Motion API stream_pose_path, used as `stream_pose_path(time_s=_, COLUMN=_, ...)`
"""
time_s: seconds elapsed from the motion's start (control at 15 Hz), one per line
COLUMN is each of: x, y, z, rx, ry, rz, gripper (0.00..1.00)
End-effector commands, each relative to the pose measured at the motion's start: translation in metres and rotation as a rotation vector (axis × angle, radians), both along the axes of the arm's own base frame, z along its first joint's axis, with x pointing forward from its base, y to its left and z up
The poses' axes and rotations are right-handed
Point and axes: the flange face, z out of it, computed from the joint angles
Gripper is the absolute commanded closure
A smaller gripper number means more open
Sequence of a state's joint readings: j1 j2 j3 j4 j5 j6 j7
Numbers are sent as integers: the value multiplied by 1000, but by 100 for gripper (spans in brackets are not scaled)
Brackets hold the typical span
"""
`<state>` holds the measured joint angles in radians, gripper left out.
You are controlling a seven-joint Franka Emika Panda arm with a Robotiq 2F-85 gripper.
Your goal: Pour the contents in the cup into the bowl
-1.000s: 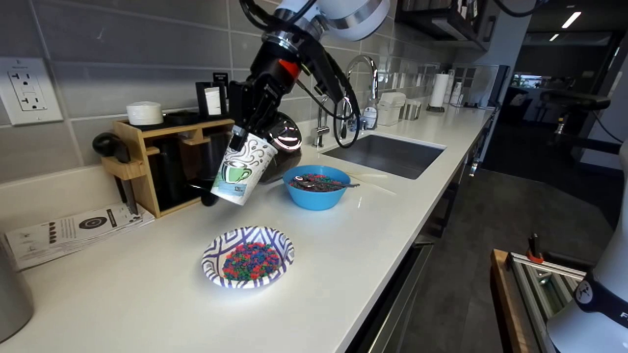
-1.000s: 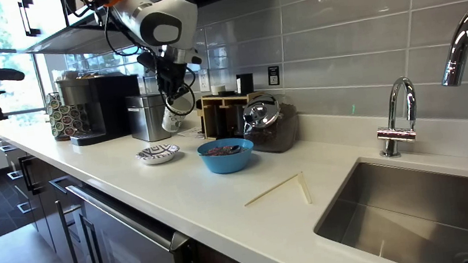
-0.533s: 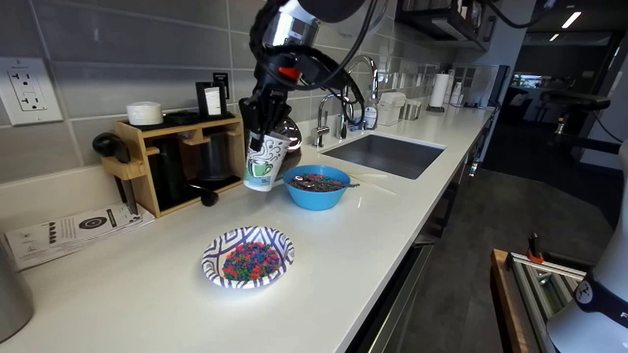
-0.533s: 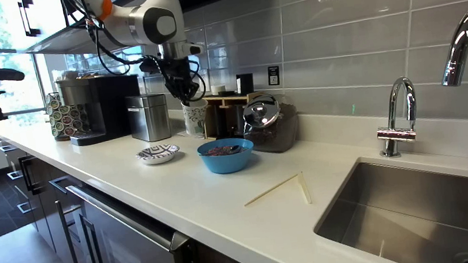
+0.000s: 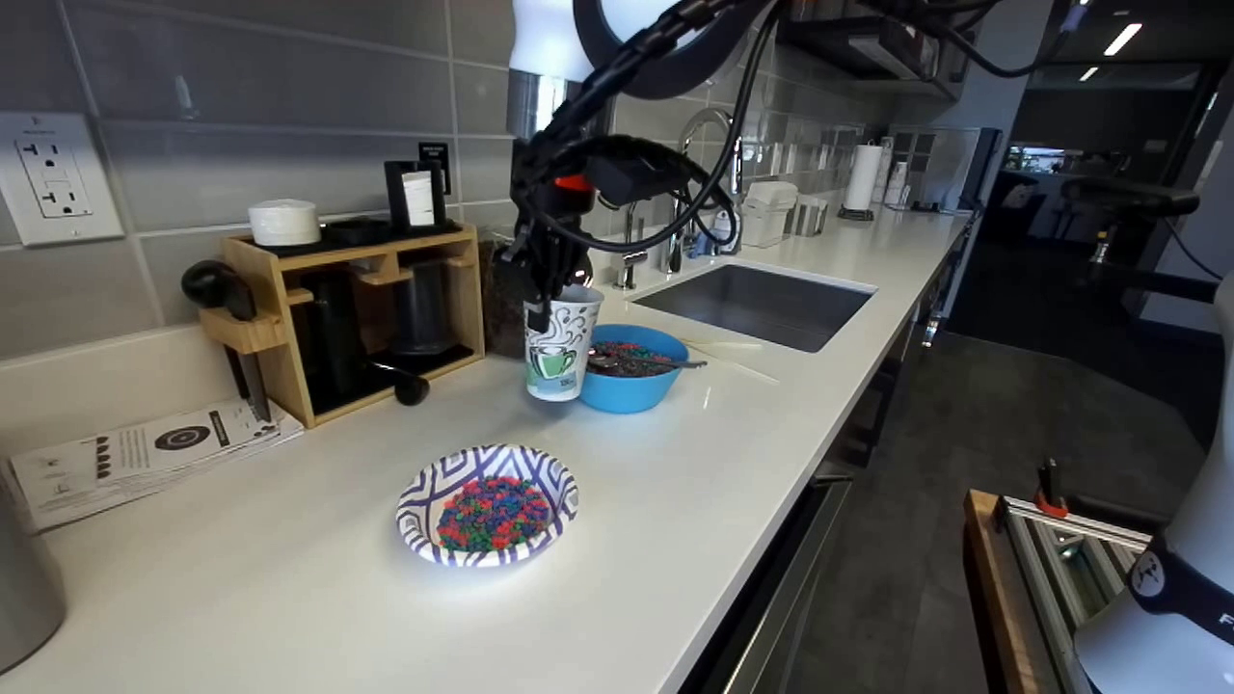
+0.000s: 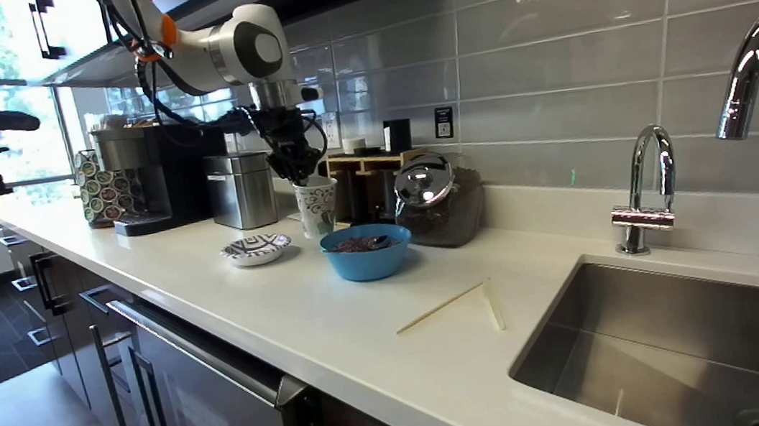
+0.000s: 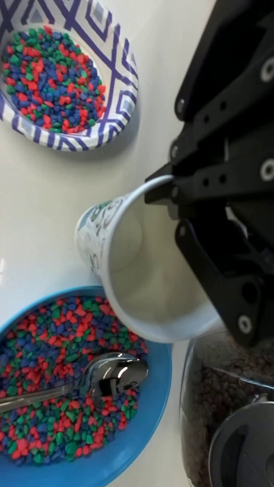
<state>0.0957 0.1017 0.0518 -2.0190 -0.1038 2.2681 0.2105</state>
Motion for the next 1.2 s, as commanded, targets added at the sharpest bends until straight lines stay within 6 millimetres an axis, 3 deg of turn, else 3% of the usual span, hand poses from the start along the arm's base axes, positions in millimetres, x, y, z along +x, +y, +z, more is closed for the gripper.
stream_pose_path(time_s=0.0, x=1, y=8, z=-8, rx=-7, ry=37, rz=5, gripper=99)
stream_pose_path(time_s=0.53, x=8, y=7, z=-41, rx=-12, ry=66, rz=-1, gripper=99)
stream_pose_path(time_s=0.67, x=8, y=7, z=-44, rx=-7, ry=66, rz=1, gripper=69)
stream_pose_path(time_s=0.93, x=4, y=5, z=-31, rx=-12, ry=51, rz=2, gripper=42)
stream_pose_path(time_s=1.13, x=-2, y=6, z=-6, rx=27, ry=35, rz=-9, gripper=20)
